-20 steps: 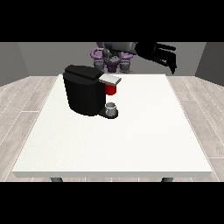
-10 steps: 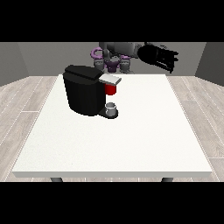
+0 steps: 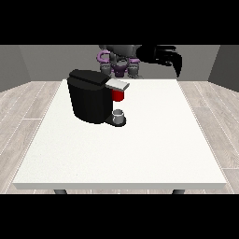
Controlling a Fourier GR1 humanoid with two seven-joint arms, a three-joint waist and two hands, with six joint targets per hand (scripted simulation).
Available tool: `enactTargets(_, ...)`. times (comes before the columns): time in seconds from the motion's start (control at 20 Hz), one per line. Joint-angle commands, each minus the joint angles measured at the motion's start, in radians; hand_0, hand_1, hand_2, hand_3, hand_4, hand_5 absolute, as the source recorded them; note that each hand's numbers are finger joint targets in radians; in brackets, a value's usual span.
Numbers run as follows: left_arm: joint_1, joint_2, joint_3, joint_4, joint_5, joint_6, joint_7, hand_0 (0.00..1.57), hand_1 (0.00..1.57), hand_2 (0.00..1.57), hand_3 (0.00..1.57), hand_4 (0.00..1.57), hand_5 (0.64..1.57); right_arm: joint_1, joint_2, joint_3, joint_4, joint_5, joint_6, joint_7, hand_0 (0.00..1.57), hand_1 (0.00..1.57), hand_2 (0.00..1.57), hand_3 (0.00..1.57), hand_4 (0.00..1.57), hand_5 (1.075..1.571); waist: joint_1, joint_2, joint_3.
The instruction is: Insert the coffee pod into the coffee machine and close the lid
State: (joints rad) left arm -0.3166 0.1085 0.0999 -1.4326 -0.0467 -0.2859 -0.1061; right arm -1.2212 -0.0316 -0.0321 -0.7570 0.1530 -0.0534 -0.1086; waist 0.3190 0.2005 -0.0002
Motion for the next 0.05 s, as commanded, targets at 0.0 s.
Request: enactTargets(0.0,0.053,0.032,0.037,0.064,0.026,-0.032,-0.01,0.0,0.0,0.0,0.0,0.27,1.571,0.15,0.03,0.087,-0.046,-0.061,0.022,-0.057,0.0,0.0,0.0,0.0,0.26,1.571,-0.047,-0.096,0.0001)
